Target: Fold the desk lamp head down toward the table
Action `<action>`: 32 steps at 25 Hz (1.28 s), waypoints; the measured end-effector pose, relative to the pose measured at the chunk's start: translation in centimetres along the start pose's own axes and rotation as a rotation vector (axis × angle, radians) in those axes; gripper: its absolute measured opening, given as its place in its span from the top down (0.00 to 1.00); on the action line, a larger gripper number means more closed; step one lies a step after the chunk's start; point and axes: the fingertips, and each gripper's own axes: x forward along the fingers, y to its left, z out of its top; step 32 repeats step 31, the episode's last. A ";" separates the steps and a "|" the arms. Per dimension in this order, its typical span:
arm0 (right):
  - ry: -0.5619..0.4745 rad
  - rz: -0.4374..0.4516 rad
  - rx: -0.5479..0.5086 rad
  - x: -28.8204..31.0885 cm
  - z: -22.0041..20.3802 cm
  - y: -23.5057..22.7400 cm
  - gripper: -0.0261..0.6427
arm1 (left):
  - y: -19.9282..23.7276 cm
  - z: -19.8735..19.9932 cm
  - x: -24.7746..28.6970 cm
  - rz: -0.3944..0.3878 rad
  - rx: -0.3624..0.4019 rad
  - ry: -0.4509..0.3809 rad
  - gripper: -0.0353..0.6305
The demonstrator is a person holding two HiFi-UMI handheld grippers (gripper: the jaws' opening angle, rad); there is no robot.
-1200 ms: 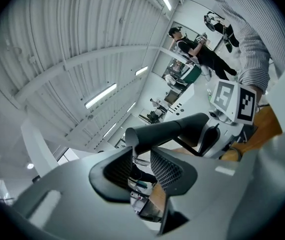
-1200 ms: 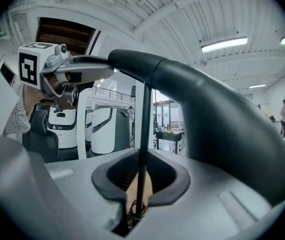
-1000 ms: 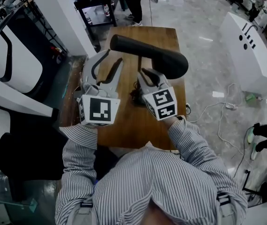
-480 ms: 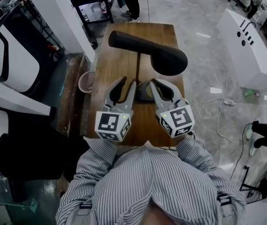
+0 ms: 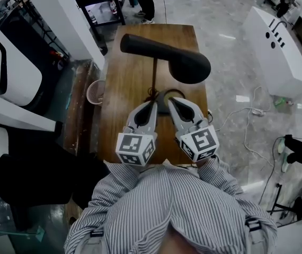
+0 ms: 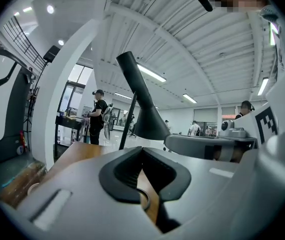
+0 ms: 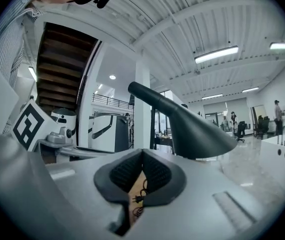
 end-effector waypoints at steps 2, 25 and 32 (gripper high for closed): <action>0.010 -0.003 0.008 -0.2 -0.2 0.0 0.96 | -0.3 -0.2 0.0 -0.008 -0.004 0.005 0.96; 0.071 -0.029 0.089 -0.2 -2.2 -0.7 0.96 | -0.7 -0.4 1.7 -0.054 -0.049 0.024 0.96; 0.070 -0.026 0.093 -0.2 -2.1 -0.8 0.96 | -0.6 -0.6 1.8 -0.049 -0.054 0.031 0.96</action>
